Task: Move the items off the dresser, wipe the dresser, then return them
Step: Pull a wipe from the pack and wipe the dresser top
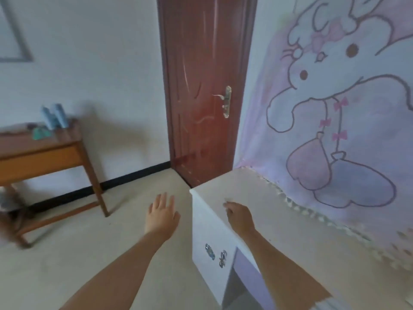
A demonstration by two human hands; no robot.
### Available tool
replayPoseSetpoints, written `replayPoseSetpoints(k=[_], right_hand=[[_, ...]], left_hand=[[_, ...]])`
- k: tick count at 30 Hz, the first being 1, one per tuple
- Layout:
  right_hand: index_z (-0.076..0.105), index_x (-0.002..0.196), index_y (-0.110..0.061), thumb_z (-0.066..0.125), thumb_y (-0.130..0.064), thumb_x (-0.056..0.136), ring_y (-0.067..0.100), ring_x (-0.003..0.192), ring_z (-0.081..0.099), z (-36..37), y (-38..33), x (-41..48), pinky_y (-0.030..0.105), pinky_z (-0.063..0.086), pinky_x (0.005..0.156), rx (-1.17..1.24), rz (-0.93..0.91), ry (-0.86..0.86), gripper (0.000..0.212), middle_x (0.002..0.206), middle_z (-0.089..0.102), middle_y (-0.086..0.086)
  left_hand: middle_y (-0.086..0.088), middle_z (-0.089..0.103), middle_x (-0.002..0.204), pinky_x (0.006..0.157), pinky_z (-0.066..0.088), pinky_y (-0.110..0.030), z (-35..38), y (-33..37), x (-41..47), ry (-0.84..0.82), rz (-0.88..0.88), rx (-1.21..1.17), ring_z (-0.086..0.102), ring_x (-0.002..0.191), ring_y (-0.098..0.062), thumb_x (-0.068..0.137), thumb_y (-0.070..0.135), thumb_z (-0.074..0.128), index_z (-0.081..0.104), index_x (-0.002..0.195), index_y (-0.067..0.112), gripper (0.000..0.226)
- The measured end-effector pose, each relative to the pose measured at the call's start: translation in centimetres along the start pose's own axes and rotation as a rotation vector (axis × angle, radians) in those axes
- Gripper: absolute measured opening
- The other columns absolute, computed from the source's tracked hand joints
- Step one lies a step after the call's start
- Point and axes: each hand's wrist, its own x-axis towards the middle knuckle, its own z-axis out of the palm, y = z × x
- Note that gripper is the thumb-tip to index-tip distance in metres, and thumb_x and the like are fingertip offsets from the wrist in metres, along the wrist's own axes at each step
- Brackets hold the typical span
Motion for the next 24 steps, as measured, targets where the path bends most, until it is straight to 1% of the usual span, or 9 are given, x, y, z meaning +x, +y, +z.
replayPoseSetpoints(k=[2,4,7,9,11,14,19,21,24], right_hand=[[0.07,0.102,-0.009,0.049,-0.008,0.092,0.023,0.095,0.059,1.2,-5.5,1.7,0.022,0.039,0.084,0.015,-0.075,-0.052,0.024,0.09,0.071,0.001],[0.059,0.062,-0.026,0.051,-0.016,0.092,0.014,0.078,0.049,2.3,-11.0,2.4,0.014,0.031,0.064,0.053,-0.14,-0.074,0.032,0.063,0.052,-0.02],[0.072,0.096,-0.02,0.055,-0.021,0.091,0.011,0.093,0.062,5.1,-18.1,2.9,0.002,0.035,0.061,0.105,-0.256,-0.19,0.018,0.101,0.068,-0.01],[0.069,0.105,-0.011,0.055,-0.018,0.091,0.015,0.106,0.06,7.3,-22.4,2.9,0.01,0.038,0.069,0.072,-0.359,-0.243,0.022,0.116,0.065,0.001],[0.069,0.104,-0.011,0.052,-0.013,0.09,0.021,0.108,0.056,10.1,-27.3,2.7,0.021,0.036,0.074,0.007,-0.446,-0.29,0.023,0.11,0.061,0.002],[0.067,0.102,-0.008,0.049,-0.006,0.088,0.022,0.109,0.051,14.5,-34.3,1.6,0.015,0.028,0.071,0.019,-0.529,-0.329,0.023,0.089,0.047,-0.008],[0.068,0.089,-0.006,0.054,-0.01,0.087,0.014,0.094,0.045,20.7,-44.7,-1.1,0.022,0.033,0.082,0.074,-0.683,-0.47,0.015,0.095,0.045,0.0],[0.053,0.057,-0.007,0.049,-0.006,0.085,0.011,0.074,0.04,23.2,-48.2,-2.7,0.018,0.034,0.067,0.076,-0.732,-0.507,0.029,0.076,0.041,0.004],[0.05,0.057,-0.002,0.045,-0.005,0.088,0.017,0.074,0.042,26.7,-51.7,-4.6,0.02,0.03,0.057,0.059,-0.796,-0.531,0.032,0.079,0.044,0.01]], left_hand=[[-0.005,0.005,0.157,0.117,0.009,-0.039,-2.4,-5.0,-0.8,0.053,-0.107,-0.021,0.001,0.145,-0.023,0.097,0.031,0.032,0.014,0.147,0.017,0.055],[-0.006,0.006,0.157,0.118,0.01,-0.04,-4.8,-9.7,-2.1,0.099,-0.186,-0.023,0.001,0.145,-0.023,0.097,0.03,0.034,0.017,0.147,0.017,0.054],[-0.006,0.008,0.157,0.118,0.009,-0.039,-8.4,-16.4,-4.5,0.196,-0.315,-0.04,0.001,0.145,-0.022,0.097,0.029,0.034,0.021,0.146,0.017,0.052],[-0.005,0.01,0.156,0.117,0.01,-0.038,-10.6,-20.4,-6.2,0.253,-0.396,-0.044,0.001,0.145,-0.022,0.097,0.028,0.034,0.021,0.146,0.016,0.052],[-0.004,0.01,0.156,0.118,0.009,-0.039,-12.9,-24.7,-8.3,0.303,-0.468,-0.03,0.001,0.145,-0.022,0.096,0.028,0.036,0.021,0.146,0.017,0.053],[-0.005,0.013,0.156,0.118,0.011,-0.04,-15.7,-30.8,-12.3,0.394,-0.553,-0.011,0.003,0.145,-0.021,0.096,0.028,0.035,0.025,0.144,0.018,0.05],[-0.005,0.01,0.156,0.117,0.01,-0.036,-19.5,-39.2,-21.2,0.449,-0.727,0.086,0.001,0.145,-0.021,0.097,0.029,0.036,0.022,0.145,0.016,0.052],[-0.005,0.011,0.156,0.116,0.011,-0.036,-20.4,-42.1,-24.4,0.45,-0.803,0.127,0.002,0.145,-0.022,0.096,0.03,0.036,0.022,0.146,0.016,0.053],[-0.006,0.012,0.156,0.116,0.014,-0.037,-21.4,-45.3,-27.5,0.441,-0.888,0.18,0.004,0.145,-0.023,0.096,0.031,0.037,0.023,0.145,0.016,0.054]])
